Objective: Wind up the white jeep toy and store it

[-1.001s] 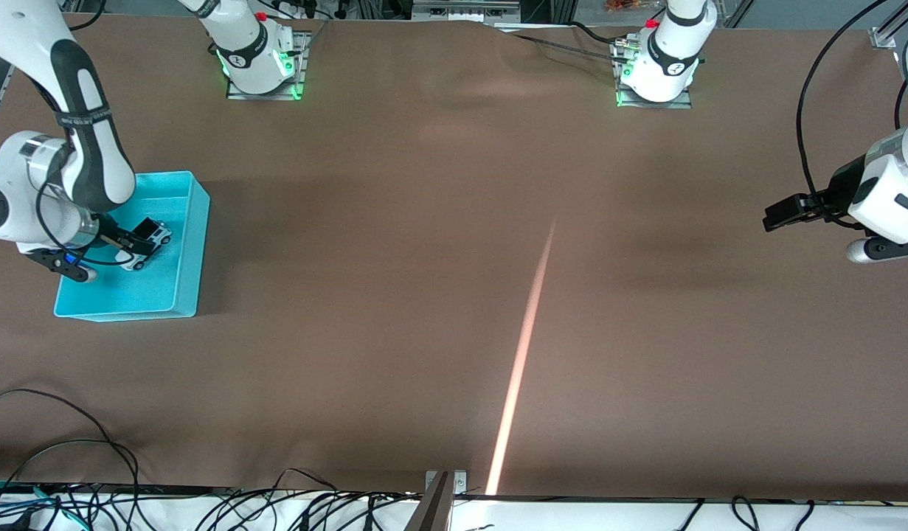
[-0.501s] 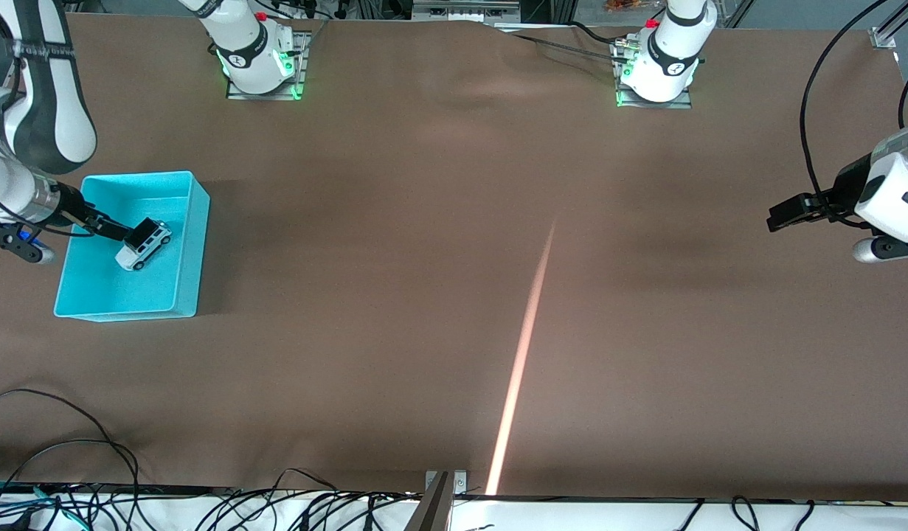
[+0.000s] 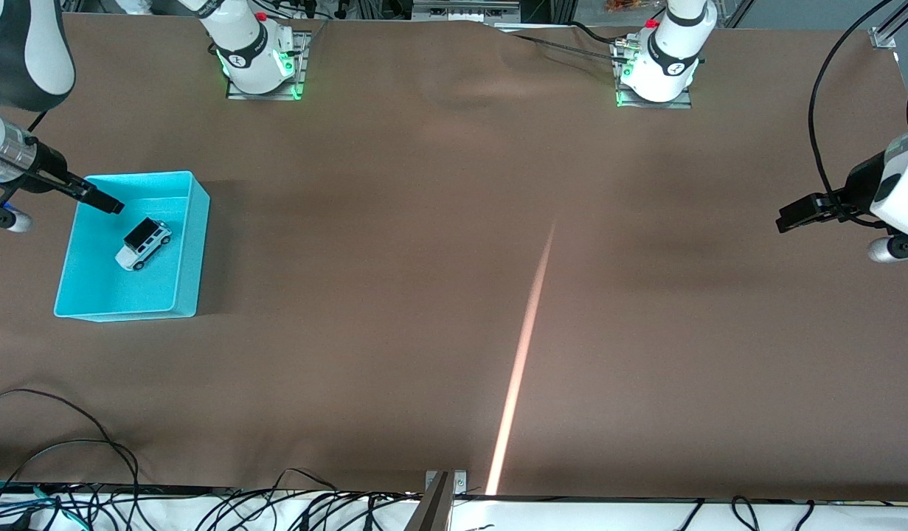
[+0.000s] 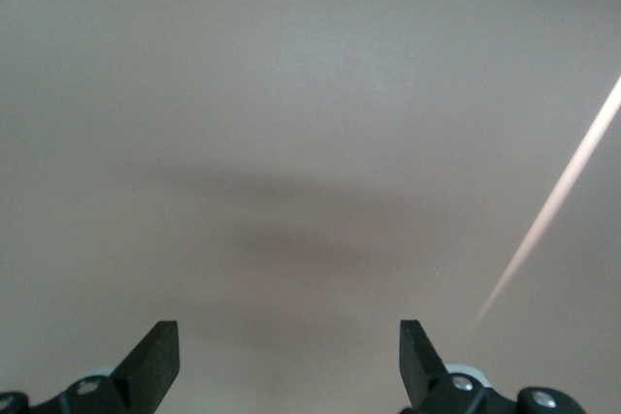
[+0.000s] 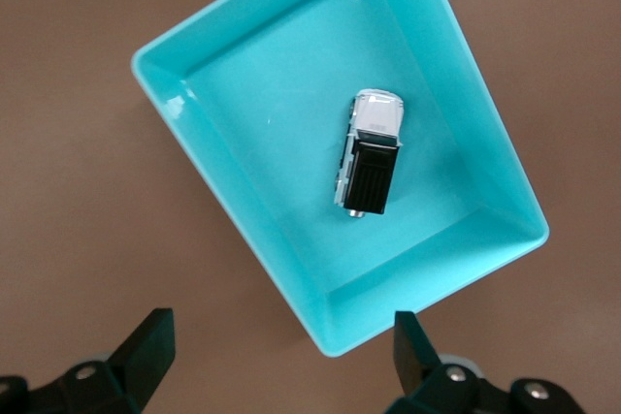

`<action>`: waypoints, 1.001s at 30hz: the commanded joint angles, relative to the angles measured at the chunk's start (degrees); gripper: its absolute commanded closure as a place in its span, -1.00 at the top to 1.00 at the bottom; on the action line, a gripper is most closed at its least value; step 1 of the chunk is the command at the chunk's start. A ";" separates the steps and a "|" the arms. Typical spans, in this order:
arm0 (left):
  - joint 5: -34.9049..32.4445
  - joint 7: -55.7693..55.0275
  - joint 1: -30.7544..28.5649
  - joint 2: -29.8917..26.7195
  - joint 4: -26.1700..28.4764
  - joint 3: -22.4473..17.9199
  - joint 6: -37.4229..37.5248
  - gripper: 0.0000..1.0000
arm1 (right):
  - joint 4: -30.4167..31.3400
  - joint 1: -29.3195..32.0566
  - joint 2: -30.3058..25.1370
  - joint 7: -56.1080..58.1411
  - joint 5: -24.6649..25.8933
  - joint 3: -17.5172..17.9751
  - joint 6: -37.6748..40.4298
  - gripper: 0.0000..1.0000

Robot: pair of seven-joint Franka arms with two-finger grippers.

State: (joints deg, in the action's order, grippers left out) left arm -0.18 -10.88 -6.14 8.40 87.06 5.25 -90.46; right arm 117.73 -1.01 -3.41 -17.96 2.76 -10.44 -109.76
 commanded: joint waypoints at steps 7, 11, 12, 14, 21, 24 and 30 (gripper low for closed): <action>4.66 1.21 -0.36 -0.05 -0.92 0.38 0.29 1.00 | -12.34 -0.48 -2.56 2.05 -7.68 3.23 14.74 1.00; 6.25 1.21 -0.54 -0.05 -0.92 0.29 0.46 1.00 | -18.22 -1.44 -2.56 3.63 -7.86 3.32 21.68 1.00; 6.33 1.21 -0.63 -0.05 -0.92 0.29 0.72 1.00 | -19.80 -1.71 -2.48 3.90 -7.86 3.32 23.18 1.00; 6.42 1.30 -0.80 -0.32 -0.92 0.20 1.78 1.00 | -22.10 -1.71 -2.30 3.99 -7.95 3.40 24.24 1.00; 6.16 1.39 -0.19 -3.39 0.22 0.11 4.76 1.00 | -24.30 -1.54 -0.54 4.08 -8.39 3.14 23.89 1.00; 6.07 1.39 -0.10 -4.53 0.57 0.11 6.61 1.00 | -25.09 -1.53 0.34 3.90 -8.39 3.14 23.98 1.00; 5.63 1.47 -0.10 -5.59 0.92 -0.33 9.25 1.00 | -26.23 -1.71 1.48 4.43 -8.21 3.67 24.68 1.00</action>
State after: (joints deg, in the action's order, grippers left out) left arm 4.51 -10.87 -6.26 4.88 86.84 5.50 -82.80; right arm 95.02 -2.87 -4.19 -15.05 -4.42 -6.99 -87.08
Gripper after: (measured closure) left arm 0.000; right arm 0.000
